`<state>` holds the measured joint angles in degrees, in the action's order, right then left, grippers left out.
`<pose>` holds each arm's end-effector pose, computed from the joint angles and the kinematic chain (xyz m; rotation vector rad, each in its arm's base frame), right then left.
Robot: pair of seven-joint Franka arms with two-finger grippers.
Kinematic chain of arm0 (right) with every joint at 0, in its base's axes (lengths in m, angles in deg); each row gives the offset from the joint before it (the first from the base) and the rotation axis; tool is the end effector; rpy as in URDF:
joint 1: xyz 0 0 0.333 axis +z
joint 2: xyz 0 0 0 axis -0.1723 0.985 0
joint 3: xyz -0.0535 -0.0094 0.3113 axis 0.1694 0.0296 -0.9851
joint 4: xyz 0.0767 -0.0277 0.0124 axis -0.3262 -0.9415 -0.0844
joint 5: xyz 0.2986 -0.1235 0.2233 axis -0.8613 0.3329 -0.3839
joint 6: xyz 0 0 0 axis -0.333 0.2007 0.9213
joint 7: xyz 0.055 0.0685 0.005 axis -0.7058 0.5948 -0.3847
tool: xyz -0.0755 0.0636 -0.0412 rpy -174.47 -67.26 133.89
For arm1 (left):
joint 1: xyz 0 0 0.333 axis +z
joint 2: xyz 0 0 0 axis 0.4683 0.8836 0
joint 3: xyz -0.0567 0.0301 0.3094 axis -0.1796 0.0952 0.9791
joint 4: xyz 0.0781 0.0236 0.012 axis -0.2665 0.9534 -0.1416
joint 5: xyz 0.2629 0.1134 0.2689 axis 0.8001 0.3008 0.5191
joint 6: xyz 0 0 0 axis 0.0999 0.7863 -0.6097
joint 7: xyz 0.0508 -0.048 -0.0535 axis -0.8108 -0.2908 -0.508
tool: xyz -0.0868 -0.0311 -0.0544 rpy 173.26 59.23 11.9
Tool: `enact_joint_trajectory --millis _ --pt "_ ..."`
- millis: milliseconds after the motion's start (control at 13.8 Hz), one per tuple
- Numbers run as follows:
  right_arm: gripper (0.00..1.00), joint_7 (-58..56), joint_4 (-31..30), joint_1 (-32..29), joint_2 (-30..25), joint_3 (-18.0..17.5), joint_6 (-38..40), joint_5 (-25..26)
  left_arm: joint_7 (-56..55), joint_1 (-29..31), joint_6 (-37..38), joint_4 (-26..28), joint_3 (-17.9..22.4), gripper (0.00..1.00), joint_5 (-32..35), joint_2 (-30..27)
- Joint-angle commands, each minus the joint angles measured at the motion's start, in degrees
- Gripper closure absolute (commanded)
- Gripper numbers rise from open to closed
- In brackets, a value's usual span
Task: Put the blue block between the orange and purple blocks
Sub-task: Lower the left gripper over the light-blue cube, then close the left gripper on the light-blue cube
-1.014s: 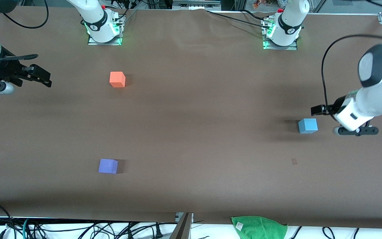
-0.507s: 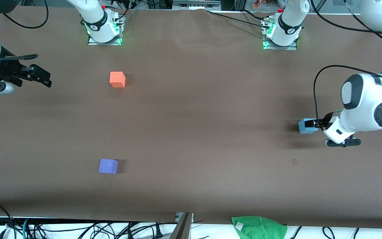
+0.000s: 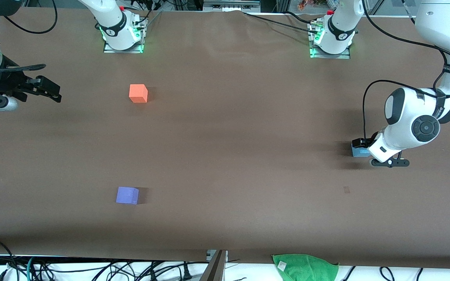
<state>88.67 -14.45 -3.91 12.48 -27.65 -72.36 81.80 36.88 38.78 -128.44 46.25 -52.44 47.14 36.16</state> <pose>0.5649 0.0408 0.5956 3.1194 -0.0056 -0.0831 0.5936 0.0348 0.2407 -3.0448 0.0098 0.2558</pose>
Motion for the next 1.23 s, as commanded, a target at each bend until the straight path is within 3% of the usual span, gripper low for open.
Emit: enact_joint_trajectory --millis 0,290,362,435,507,580,652,870,1159 --pt "0.0 0.35 -0.44 0.84 -0.03 -0.17 1.03 0.51 0.23 1.79 -3.64 1.86 -0.41 0.0 1.4 0.79" --pt "0.0 -0.27 0.17 0.75 0.24 -0.08 0.94 0.6 0.23 2.24 -8.74 4.15 -0.41 0.0 1.4 2.54" --pt "0.0 -0.09 0.26 0.93 0.24 -0.16 0.85 0.51 0.23 2.68 -10.05 4.15 -0.41 0.07 1.4 3.42" --pt "0.0 -0.53 1.91 0.93 0.24 -0.25 0.77 0.16 0.23 2.95 -10.76 4.15 -0.41 0.24 1.4 4.12" --pt "0.0 -0.7 2.97 1.1 0.24 -0.34 1.29 0.16 0.92 3.12 -10.77 4.07 -0.5 0.62 1.4 4.39" --pt "0.0 -0.53 2.99 1.19 0.41 -0.25 1.29 -0.02 2.67 3.12 -10.77 4.06 -0.5 0.78 1.4 4.4" --pt "0.0 -0.53 3.16 1.11 0.5 -0.17 1.29 -0.19 3.04 3.38 -10.6 3.8 -0.5 0.84 1.31 4.4" --pt "0.0 -0.44 3.16 1.28 0.41 -0.17 1.99 -0.19 2.95 3.83 -8.24 3.36 -0.94 0.85 1.31 2.56" --pt "0.0 -0.44 3.16 1.19 0.41 -0.17 2.17 -0.19 2.07 3.56 8.16 -3.38 -6.46 0.85 0.26 -2.1"
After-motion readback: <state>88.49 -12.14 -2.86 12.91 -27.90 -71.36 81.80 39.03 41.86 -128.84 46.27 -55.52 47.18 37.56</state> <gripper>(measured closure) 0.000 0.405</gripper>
